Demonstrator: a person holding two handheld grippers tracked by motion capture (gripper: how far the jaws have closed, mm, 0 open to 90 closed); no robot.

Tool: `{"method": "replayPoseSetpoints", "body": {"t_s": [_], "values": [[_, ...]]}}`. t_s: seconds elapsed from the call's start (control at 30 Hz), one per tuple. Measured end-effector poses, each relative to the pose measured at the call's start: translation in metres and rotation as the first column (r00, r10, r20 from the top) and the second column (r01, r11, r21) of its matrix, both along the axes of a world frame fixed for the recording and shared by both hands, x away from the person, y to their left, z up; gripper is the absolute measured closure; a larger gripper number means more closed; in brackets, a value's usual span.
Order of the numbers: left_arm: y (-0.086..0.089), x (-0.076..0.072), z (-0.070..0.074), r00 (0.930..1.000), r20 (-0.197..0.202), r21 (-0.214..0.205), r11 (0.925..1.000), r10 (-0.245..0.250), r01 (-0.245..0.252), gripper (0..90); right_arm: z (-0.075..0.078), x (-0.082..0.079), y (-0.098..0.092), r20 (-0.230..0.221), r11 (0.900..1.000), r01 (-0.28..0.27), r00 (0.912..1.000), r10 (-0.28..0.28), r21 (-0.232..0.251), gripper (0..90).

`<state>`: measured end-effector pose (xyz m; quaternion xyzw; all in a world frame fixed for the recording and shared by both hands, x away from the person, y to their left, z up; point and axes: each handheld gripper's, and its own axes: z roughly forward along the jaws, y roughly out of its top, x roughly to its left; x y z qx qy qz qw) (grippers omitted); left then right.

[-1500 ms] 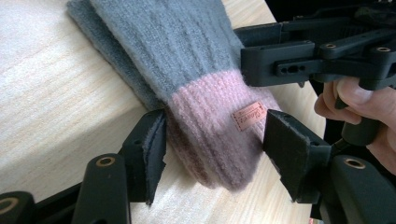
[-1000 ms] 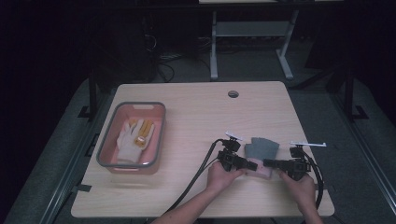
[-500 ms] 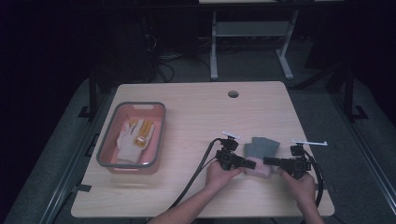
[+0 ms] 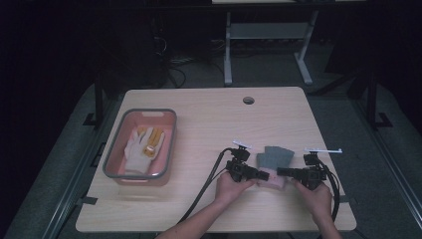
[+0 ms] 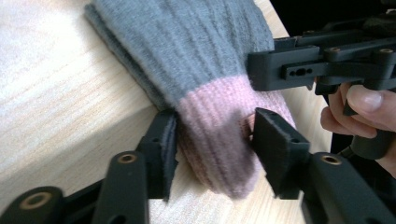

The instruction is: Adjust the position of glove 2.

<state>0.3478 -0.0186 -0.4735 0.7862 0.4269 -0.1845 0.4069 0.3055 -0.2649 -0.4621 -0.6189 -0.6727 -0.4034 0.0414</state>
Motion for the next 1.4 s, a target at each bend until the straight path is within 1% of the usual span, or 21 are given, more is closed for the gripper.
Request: {"method": "replayPoseSetpoints", "body": {"t_s": [0.07, 0.13, 0.17, 0.2, 0.27, 0.33, 0.37, 0.4, 0.43, 0.5, 0.57, 0.7, 0.77, 0.8, 0.87, 0.97, 1.07, 1.1, 1.17, 1.4], "values": [[-0.001, -0.001, 0.001, 1.0, 0.002, 0.001, 1.0, 0.008, -0.008, 47.0, -0.002, 0.0, -0.002, -0.006, 1.0, 0.002, 1.0, -0.002, -0.003, 63.7], [-0.003, -0.002, 0.001, 0.9999, -0.003, -0.005, 0.9999, 0.013, -0.013, 45.4, -0.004, -0.001, -0.005, -0.013, 0.9999, 0.009, 0.9999, -0.009, 0.007, 59.3], [-0.004, -0.002, 0.001, 0.9999, -0.006, -0.008, 0.9999, 0.014, -0.014, 44.9, -0.006, -0.001, -0.006, -0.026, 0.9997, 0.019, 0.9995, -0.018, 0.016, 56.4], [-0.004, -0.001, 0.001, 0.9999, -0.01, -0.006, 0.9999, 0.012, -0.012, 44.9, -0.007, -0.001, -0.007, -0.031, 0.9994, 0.02, 0.9993, -0.019, 0.027, 56.1], [-0.005, -0.001, 0.001, 0.9999, -0.009, 0.0, 1.0, 0.006, -0.006, 46.7, -0.01, -0.001, -0.009, -0.042, 0.998, 0.027, 0.9988, -0.025, 0.057, 56.9], [-0.004, 0.001, -0.001, 0.9999, -0.012, -0.003, 1.0, 0.002, -0.002, 51.0, -0.011, -0.001, -0.008, -0.04, 0.9963, 0.018, 0.9991, -0.015, 0.084, 62.1], [-0.003, 0.002, -0.001, 0.9999, -0.017, -0.01, 1.0, 0.0, 0.0, 52.8, -0.011, -0.001, -0.008, -0.032, 0.9962, 0.014, 0.9994, -0.011, 0.086, 64.4], [-0.002, 0.002, -0.001, 0.9999, -0.013, -0.011, 0.9999, -0.008, 0.008, 54.4, -0.01, -0.001, -0.007, -0.033, 0.9961, 0.015, 0.9994, -0.012, 0.087, 65.9], [-0.001, 0.002, 0.0, 0.9999, -0.014, -0.021, 0.9998, -0.004, 0.004, 56.4, -0.009, -0.001, -0.007, -0.028, 0.9963, 0.013, 0.9995, -0.01, 0.085, 66.8], [0.0, 0.002, 0.001, 1.0, -0.005, -0.03, 0.9995, -0.005, 0.004, 58.3, -0.007, -0.001, -0.006, -0.017, 0.997, 0.006, 0.9998, -0.005, 0.077, 67.8], [0.002, 0.003, 0.003, 1.0, 0.004, -0.032, 0.9995, -0.006, 0.006, 58.5, -0.004, 0.0, -0.004, -0.018, 0.9975, 0.007, 0.9998, -0.005, 0.071, 68.3], [0.009, 0.004, 0.009, 0.9998, 0.02, -0.036, 0.9993, -0.003, 0.004, 58.5, 0.003, 0.002, 0.001, 0.008, 0.9978, -0.001, 1.0, 0.0, 0.066, 68.9], [0.014, 0.005, 0.013, 0.9996, 0.03, -0.036, 0.9993, 0.001, 0.0, 58.5, 0.007, 0.003, 0.006, 0.008, 0.9975, -0.002, 1.0, 0.001, 0.071, 68.9], [0.017, 0.005, 0.015, 0.9993, 0.036, -0.035, 0.9994, 0.002, 0.0, 58.4, 0.009, 0.005, 0.008, 0.018, 0.9977, -0.009, 0.9998, 0.008, 0.067, 68.9], [0.023, 0.006, 0.021, 0.999, 0.045, -0.035, 0.9994, 0.005, -0.003, 58.3, 0.014, 0.006, 0.013, 0.019, 0.9976, -0.017, 0.9997, 0.015, 0.068, 68.9], [0.031, 0.007, 0.029, 0.9981, 0.059, -0.041, 0.999, 0.017, -0.015, 58.2, 0.021, 0.009, 0.021, 0.042, 0.9973, -0.031, 0.9987, 0.028, 0.066, 68.9], [0.041, 0.007, 0.038, 0.997, 0.075, -0.039, 0.9991, 0.021, -0.018, 58.1, 0.028, 0.012, 0.029, 0.049, 0.9964, -0.042, 0.9981, 0.038, 0.074, 68.9], [0.043, 0.007, 0.039, 0.9965, 0.08, -0.04, 0.999, 0.023, -0.02, 58.1, 0.031, 0.013, 0.032, 0.059, 0.996, -0.048, 0.9973, 0.044, 0.075, 68.9], [0.048, 0.007, 0.044, 0.9956, 0.089, -0.041, 0.9988, 0.03, -0.027, 58.1, 0.034, 0.015, 0.037, 0.061, 0.9955, -0.056, 0.9968, 0.051, 0.076, 68.9], [0.066, 0.007, 0.056, 0.9927, 0.11, -0.042, 0.9981, 0.05, -0.046, 58.0, 0.048, 0.022, 0.054, 0.093, 0.9938, -0.087, 0.9924, 0.08, 0.069, 68.9]]}}
